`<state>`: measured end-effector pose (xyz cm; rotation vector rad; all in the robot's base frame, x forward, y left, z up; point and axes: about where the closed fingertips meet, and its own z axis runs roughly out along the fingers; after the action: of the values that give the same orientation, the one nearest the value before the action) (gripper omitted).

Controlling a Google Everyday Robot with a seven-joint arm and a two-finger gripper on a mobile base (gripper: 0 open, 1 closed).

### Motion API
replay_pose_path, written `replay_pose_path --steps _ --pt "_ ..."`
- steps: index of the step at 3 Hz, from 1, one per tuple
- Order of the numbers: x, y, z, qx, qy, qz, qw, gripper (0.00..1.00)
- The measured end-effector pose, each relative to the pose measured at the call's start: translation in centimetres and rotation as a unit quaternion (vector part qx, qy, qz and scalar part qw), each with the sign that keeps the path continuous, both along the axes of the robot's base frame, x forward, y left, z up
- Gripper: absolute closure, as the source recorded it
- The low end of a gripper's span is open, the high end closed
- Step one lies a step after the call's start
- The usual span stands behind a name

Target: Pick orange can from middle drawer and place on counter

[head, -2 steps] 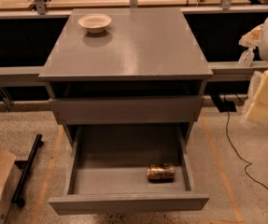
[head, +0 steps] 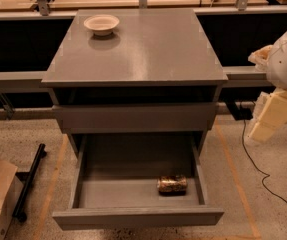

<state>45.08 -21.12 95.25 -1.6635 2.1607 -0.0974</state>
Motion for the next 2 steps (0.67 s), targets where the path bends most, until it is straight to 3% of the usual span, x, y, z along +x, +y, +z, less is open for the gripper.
replay_pose_path --steps 2 --pt "-0.13 -0.24 -0.38 -0.012 0.002 -0.012 0.9998 0.0"
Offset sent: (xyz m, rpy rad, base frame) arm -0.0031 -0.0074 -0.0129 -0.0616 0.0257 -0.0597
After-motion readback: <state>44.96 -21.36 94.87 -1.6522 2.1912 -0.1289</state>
